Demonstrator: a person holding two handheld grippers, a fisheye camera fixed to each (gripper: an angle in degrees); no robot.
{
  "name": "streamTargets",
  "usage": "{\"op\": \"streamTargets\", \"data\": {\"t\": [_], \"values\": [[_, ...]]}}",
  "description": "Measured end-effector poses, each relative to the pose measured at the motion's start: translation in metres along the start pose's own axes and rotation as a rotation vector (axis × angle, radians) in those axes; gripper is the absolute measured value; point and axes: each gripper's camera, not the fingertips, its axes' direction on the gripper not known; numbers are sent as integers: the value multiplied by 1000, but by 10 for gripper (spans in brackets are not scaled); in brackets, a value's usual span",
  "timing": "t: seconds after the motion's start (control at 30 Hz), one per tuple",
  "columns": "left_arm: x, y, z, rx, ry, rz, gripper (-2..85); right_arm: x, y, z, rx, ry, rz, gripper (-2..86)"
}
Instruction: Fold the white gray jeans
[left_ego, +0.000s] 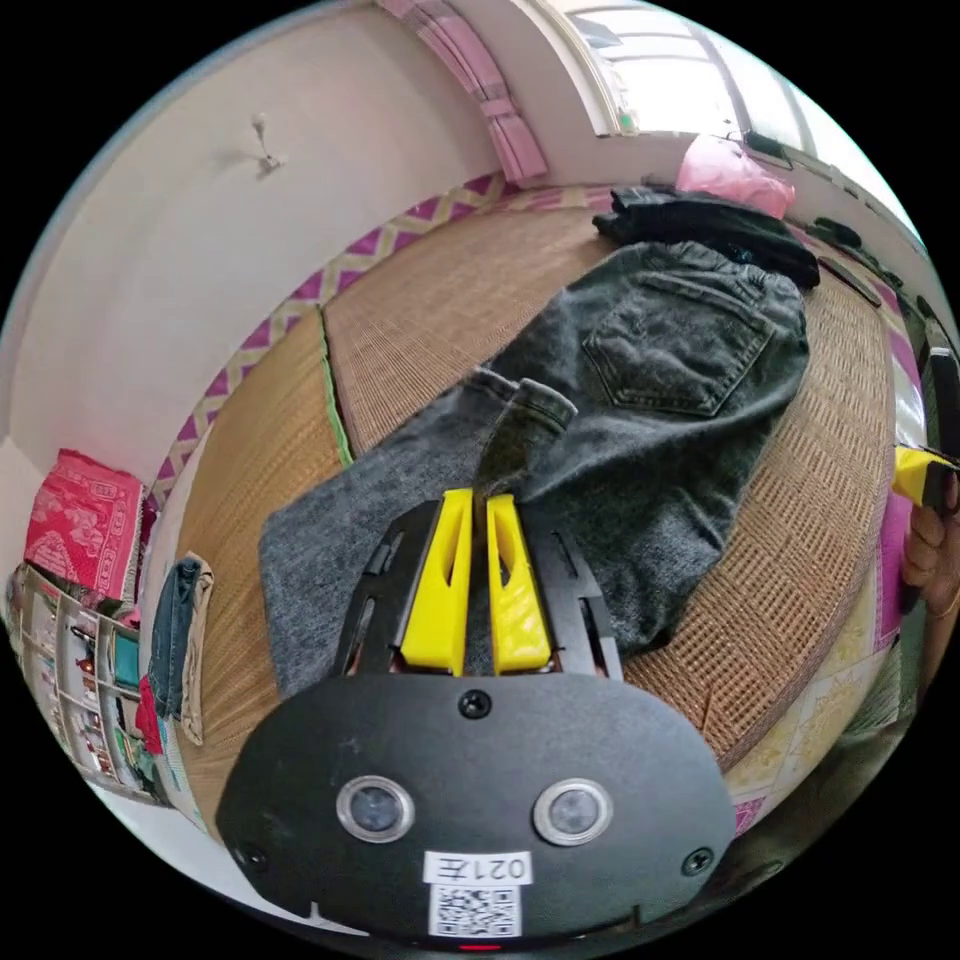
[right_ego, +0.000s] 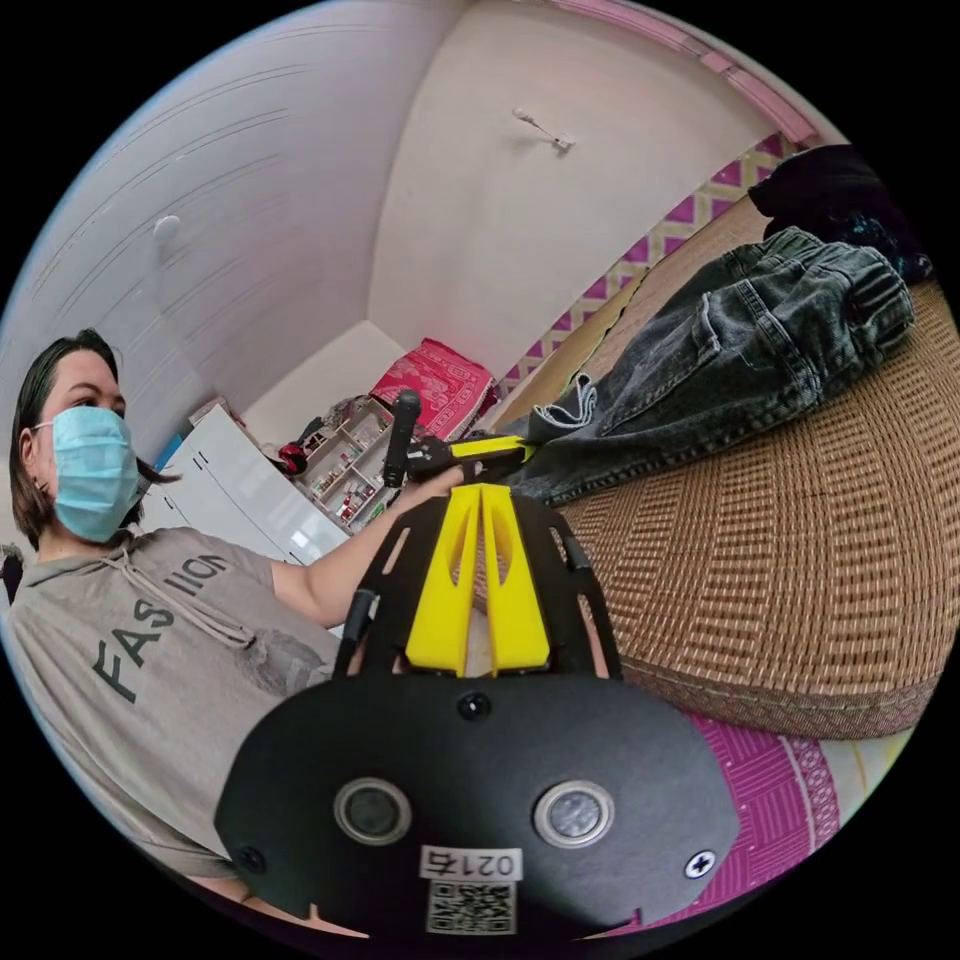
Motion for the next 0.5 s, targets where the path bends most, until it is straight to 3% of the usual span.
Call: {"op": "streamTargets", "data": {"t": [0.1, 0.37, 0.5], "values": [[18, -1, 38, -144, 99, 81, 32, 11, -7, -17, 9, -13, -1, -4], [-36, 19, -25, 79, 274, 59, 71, 41, -35, -74, 78, 80, 79, 55], [-136, 62, -45, 160, 358, -149, 57, 73, -62, -165, 297, 403, 277, 107]]}}
